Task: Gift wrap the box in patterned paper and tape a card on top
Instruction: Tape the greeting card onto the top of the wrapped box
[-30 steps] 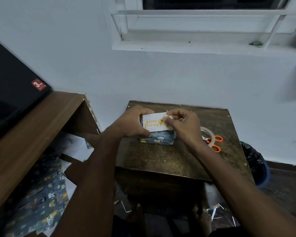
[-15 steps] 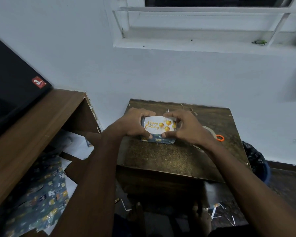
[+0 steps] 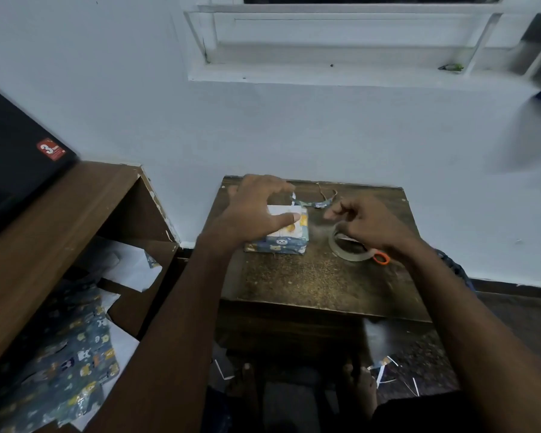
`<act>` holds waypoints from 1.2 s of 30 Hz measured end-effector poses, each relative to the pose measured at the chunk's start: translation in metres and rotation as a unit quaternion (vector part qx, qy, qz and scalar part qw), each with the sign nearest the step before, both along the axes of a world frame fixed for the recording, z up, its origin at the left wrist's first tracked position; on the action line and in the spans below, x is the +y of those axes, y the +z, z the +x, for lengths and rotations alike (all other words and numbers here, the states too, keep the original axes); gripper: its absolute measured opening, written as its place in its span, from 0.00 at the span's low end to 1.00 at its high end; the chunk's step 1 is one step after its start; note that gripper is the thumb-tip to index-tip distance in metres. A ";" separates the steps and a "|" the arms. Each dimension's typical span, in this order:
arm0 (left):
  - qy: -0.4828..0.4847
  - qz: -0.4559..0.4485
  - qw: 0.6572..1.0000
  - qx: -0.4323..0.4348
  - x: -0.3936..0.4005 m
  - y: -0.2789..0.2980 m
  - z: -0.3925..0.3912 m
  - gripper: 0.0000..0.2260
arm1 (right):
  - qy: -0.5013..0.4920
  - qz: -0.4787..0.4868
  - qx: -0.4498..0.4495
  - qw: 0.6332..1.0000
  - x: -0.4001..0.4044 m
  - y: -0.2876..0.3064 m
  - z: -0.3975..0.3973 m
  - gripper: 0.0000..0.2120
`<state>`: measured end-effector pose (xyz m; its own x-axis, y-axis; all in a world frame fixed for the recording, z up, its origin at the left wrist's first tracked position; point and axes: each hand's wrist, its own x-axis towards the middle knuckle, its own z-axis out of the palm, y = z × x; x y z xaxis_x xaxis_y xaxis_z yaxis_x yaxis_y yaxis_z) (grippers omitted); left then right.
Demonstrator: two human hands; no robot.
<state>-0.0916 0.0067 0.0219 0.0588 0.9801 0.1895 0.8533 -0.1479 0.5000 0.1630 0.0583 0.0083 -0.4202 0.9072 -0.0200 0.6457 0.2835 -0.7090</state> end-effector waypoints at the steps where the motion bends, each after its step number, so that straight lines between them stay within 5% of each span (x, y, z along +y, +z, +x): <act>1: -0.009 0.026 1.000 -0.006 0.000 0.000 0.009 0.19 | 0.014 -0.020 -0.028 0.999 -0.002 0.001 0.008 0.12; 7: -0.045 0.083 0.996 0.001 0.001 -0.006 0.057 0.08 | 0.060 0.008 -0.187 0.981 -0.004 -0.014 0.022 0.19; 10: -0.059 0.081 0.995 -0.005 -0.001 -0.012 0.068 0.09 | 0.035 0.043 -0.182 0.982 -0.005 -0.019 0.018 0.22; 17: -0.053 0.060 0.995 -0.052 -0.001 -0.018 0.077 0.11 | -0.002 -0.046 0.015 0.999 -0.005 0.003 0.036 0.15; 23: -0.040 0.061 0.988 -0.133 0.003 -0.016 0.086 0.12 | -0.004 -0.107 0.213 0.971 0.000 0.013 0.053 0.18; 28: -0.054 0.077 0.987 -0.133 0.003 -0.015 0.085 0.10 | 0.002 -0.096 0.267 0.959 0.000 0.018 0.050 0.19; 36: -0.066 0.069 0.946 -0.310 0.000 -0.011 0.088 0.04 | 0.051 -0.123 0.293 0.947 -0.004 0.019 0.042 0.16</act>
